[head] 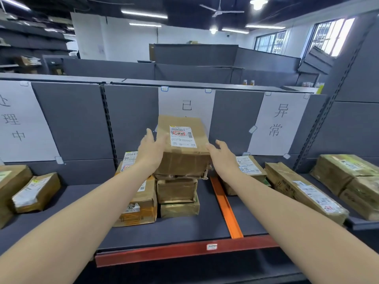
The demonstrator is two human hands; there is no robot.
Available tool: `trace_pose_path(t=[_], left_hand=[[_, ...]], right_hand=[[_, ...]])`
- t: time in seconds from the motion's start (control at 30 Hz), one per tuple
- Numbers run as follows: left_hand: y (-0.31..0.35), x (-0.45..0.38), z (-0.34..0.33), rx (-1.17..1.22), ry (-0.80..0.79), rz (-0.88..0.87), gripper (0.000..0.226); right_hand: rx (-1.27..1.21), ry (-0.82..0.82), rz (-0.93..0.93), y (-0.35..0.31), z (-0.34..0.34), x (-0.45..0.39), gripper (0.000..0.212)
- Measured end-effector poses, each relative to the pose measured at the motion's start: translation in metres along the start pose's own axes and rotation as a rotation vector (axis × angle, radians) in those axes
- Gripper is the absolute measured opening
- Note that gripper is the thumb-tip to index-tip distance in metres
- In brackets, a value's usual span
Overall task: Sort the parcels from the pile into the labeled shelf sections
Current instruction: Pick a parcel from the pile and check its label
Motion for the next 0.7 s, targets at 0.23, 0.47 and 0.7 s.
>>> trace_pose_path(t=[0.23,0.47,0.7], left_hand=[[0.05,0.037,-0.002,-0.193,0.042,-0.384,0.074],[0.083,0.095,-0.062,-0.029,-0.285,-0.522,0.05],[0.093,0.134,-0.129,-0.076,-0.456,-0.461,0.043]], right_hand=[[0.017,0.079,-0.007,0.009,0.028,0.013,0.056],[0.09,0.146,-0.023,0.032,0.072,0.026,0.05],[0.174,0.175,-0.055,0.075,0.138,0.042,0.052]])
Point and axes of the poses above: each hand's wrist, its own x-axis away from the middle knuckle, its own z-axis out of the back of the hand, y = z × x, the point moved 9 cm from there along -x, towards the middle knuckle, and after that the axes turned 11 degrees about y, right-handed, at the moved point
